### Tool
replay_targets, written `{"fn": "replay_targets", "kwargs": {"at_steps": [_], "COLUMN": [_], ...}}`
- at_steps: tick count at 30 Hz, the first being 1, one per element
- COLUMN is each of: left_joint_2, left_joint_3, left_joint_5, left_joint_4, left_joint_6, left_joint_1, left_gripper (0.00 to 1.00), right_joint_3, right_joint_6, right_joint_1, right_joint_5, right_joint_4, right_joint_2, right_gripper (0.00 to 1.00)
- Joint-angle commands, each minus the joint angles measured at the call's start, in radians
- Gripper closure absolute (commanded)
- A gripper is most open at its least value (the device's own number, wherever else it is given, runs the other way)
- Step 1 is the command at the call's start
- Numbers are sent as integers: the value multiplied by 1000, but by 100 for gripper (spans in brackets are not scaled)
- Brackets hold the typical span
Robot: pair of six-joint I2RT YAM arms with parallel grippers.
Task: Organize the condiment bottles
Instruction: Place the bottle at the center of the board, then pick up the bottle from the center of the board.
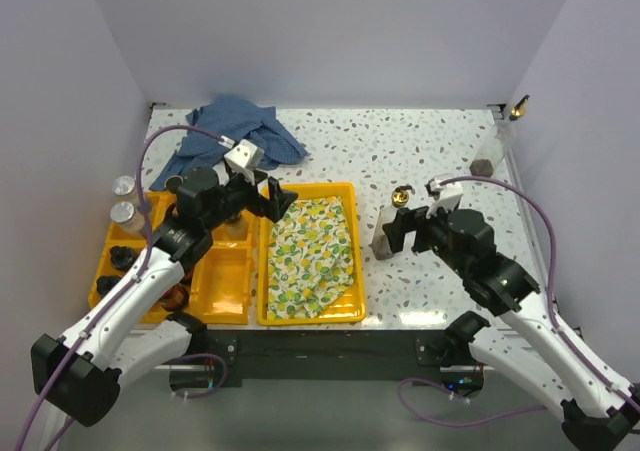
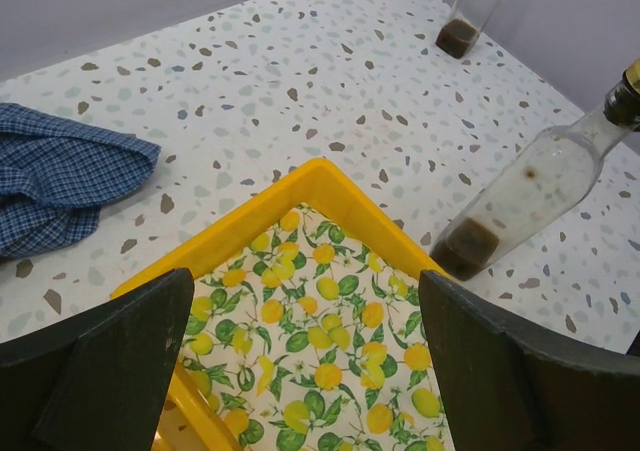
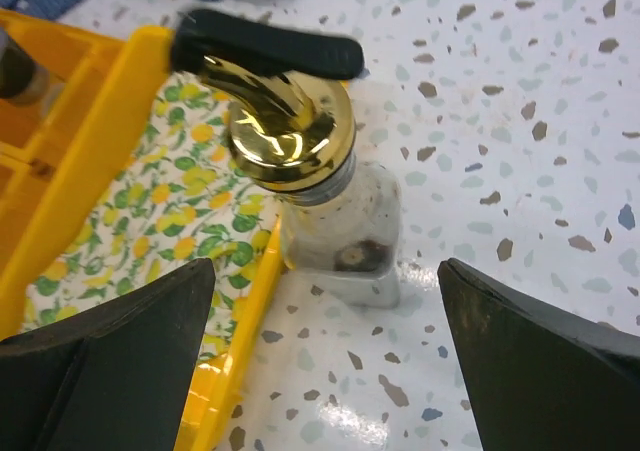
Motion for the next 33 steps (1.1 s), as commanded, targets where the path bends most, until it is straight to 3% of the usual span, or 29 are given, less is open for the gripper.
{"fn": "replay_targets", "kwargs": {"at_steps": [1,8,12,17,26,33], "left_joint_2": [42,157,288,402,643,746], "left_joint_3": [32,82,102,151,300,381], "left_joint_5": [43,-61,-60,-63,-12,2], "left_joint_4": [94,200,283,386,412,413], "left_joint_6": [-21,39,80,114,163,169], "left_joint_1": [-58,-285,-383,-448,-485,-506], "left_gripper": [0,0,0,0,0,3], "right_joint_3": [157,318,408,496,556,542], "right_joint_6": [17,32,49,34,0,-15], "right_joint_1": [4,4,2,4,2,2], "right_joint_5": [-86,-196,-180,-152,-127,-117], "right_joint_4": [-141,-239,-250,-296,-331,-325], "right_joint_2": [-69,-190,-258,-311,-351,-365], "right_gripper": [2,1,2,1,1,1]}}
